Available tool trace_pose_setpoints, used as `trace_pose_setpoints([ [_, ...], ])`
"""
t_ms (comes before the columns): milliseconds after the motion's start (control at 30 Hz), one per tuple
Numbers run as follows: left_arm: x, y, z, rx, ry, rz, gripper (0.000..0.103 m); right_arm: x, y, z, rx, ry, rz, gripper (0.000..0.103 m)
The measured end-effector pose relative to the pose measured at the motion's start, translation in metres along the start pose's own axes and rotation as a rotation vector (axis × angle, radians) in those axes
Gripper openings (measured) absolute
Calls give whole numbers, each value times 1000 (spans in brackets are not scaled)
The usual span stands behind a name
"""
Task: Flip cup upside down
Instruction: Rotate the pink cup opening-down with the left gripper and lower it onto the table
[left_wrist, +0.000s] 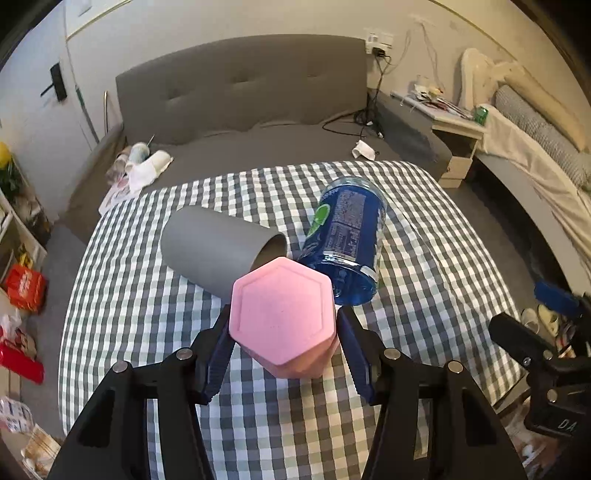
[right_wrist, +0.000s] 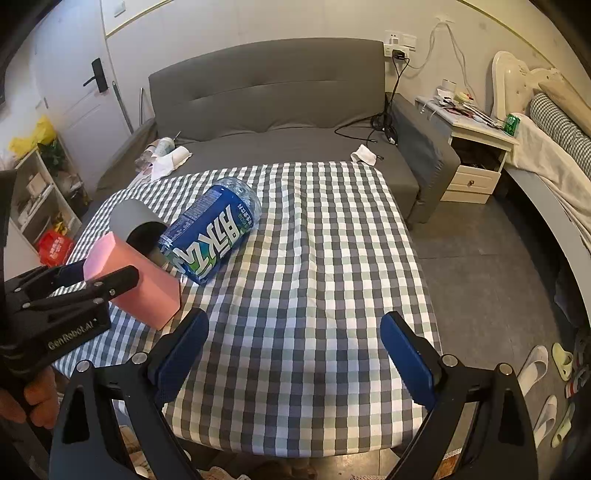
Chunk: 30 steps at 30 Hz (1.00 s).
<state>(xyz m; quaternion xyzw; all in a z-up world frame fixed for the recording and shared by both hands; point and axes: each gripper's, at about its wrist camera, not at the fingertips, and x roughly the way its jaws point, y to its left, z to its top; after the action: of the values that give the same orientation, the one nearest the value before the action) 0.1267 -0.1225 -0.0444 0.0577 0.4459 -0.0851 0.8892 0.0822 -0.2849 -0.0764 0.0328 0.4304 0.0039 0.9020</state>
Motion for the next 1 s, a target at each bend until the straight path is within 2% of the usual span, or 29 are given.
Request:
trace_pose_setpoints([
  [300, 6, -3, 1, -1, -11, -24, 58, 0, -3, 0, 10, -2, 2, 95],
  [500, 1, -2, 2, -11, -24, -56, 73, -1, -3, 1, 13, -16, 12, 95],
  [700, -19, 6, 2, -26, -72, -71, 74, -10, -1, 2, 12, -61, 18, 95],
  [1000, -71, 27, -7, -56, -212, -55, 74, -39, 15, -8, -26, -158, 31, 95],
])
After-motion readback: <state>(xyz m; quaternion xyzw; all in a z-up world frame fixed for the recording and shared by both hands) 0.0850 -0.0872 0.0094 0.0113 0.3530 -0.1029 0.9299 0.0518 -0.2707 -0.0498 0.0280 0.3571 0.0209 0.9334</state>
